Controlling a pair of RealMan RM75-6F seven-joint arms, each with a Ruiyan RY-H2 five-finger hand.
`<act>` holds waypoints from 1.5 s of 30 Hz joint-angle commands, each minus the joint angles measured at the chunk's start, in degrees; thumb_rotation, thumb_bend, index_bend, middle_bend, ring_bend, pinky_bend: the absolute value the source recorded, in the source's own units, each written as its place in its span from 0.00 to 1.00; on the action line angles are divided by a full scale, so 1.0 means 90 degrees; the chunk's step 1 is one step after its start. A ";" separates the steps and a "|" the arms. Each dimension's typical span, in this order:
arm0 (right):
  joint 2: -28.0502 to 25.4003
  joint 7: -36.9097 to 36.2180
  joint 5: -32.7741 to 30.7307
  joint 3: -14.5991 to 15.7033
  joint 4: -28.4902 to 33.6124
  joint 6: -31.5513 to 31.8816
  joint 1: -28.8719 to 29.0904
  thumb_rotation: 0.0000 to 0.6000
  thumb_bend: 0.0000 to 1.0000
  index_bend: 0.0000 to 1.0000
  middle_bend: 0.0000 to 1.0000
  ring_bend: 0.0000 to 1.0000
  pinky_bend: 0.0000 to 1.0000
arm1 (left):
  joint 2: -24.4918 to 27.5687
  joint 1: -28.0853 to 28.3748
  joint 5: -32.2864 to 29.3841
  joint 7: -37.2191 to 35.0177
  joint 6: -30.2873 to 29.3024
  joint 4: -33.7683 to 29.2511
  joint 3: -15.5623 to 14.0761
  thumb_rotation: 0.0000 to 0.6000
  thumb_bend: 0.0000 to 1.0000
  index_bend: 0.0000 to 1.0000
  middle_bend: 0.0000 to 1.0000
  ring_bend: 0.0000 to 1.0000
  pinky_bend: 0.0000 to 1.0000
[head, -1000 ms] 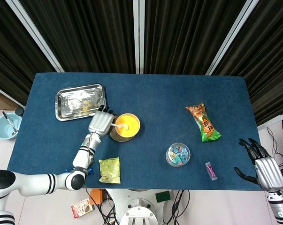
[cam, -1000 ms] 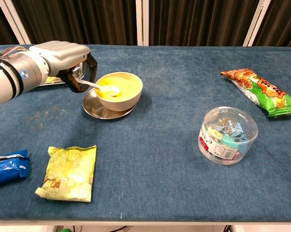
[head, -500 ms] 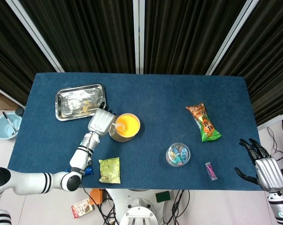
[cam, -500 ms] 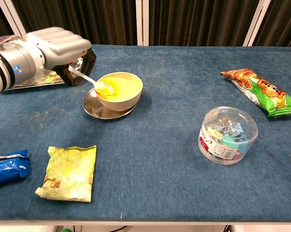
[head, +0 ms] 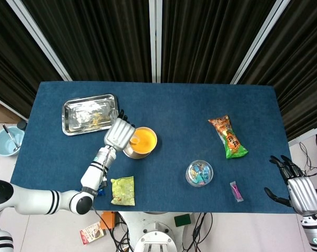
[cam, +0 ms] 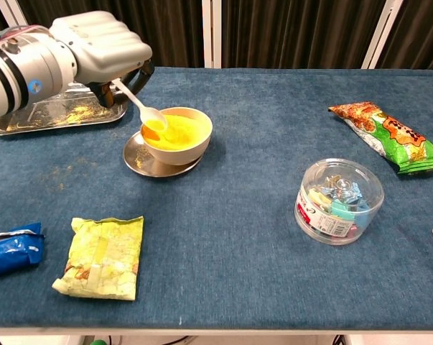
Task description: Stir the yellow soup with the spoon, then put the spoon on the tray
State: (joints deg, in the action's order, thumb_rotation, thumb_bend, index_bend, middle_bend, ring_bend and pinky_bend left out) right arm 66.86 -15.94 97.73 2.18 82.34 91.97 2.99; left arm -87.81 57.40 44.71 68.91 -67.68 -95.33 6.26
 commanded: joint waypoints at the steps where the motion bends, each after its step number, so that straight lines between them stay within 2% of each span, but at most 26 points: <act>1: 0.0004 -0.0025 -0.0007 -0.0001 -0.0018 0.0012 -0.0009 1.00 0.24 0.10 0.19 0.08 0.20 | -0.0159 0.0113 0.0211 0.0458 -0.0288 0.0027 -0.0192 1.00 0.48 0.58 0.55 0.33 0.19; 10: 0.0024 -0.0073 -0.0014 -0.0001 -0.0074 0.0020 -0.0018 1.00 0.24 0.10 0.19 0.08 0.20 | -0.0833 0.0168 0.0866 0.1460 -0.0794 0.0677 -0.0639 1.00 0.49 0.59 0.56 0.33 0.19; 15: 0.0028 -0.0058 -0.0029 -0.0003 -0.0076 0.0011 -0.0022 1.00 0.24 0.10 0.19 0.08 0.20 | -0.1083 0.0114 0.0867 0.1542 -0.0733 0.1006 -0.0636 1.00 0.49 0.59 0.56 0.33 0.19; 27: 0.0038 -0.0044 -0.0060 0.0004 -0.0071 -0.0019 -0.0036 1.00 0.24 0.10 0.19 0.08 0.20 | -0.1360 -0.0113 0.0645 0.0453 -0.0173 0.1411 -0.0242 1.00 0.50 0.60 0.55 0.33 0.19; 29: 0.0033 -0.0041 -0.0064 0.0003 -0.0065 -0.0012 -0.0042 1.00 0.24 0.10 0.19 0.08 0.20 | -0.1316 -0.0147 0.0746 0.0219 -0.0105 0.1468 -0.0221 1.00 0.50 0.60 0.55 0.33 0.19; 33: 0.0025 -0.0022 -0.0068 -0.0001 -0.0046 -0.0006 -0.0049 1.00 0.24 0.10 0.19 0.08 0.20 | -0.1189 -0.0305 0.0616 -0.0607 0.0164 0.1333 0.0024 1.00 0.51 0.61 0.55 0.33 0.19; 36: 0.0028 -0.0011 -0.0073 -0.0006 -0.0030 -0.0028 -0.0038 1.00 0.24 0.10 0.19 0.08 0.20 | -0.1083 -0.0345 0.0674 -0.0815 0.0199 0.1339 0.0074 1.00 0.51 0.61 0.54 0.33 0.18; 45: 0.0013 0.0034 -0.0058 -0.0020 0.0032 -0.0027 -0.0026 1.00 0.24 0.10 0.19 0.08 0.20 | -0.0517 -0.0509 0.0095 -0.1751 0.0607 0.0703 0.0542 1.00 0.50 0.60 0.54 0.33 0.18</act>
State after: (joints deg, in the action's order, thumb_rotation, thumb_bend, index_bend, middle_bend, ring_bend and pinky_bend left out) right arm 66.97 -15.63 97.21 2.00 82.63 91.73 2.76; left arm -93.28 53.18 46.19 54.33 -62.91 -88.01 10.37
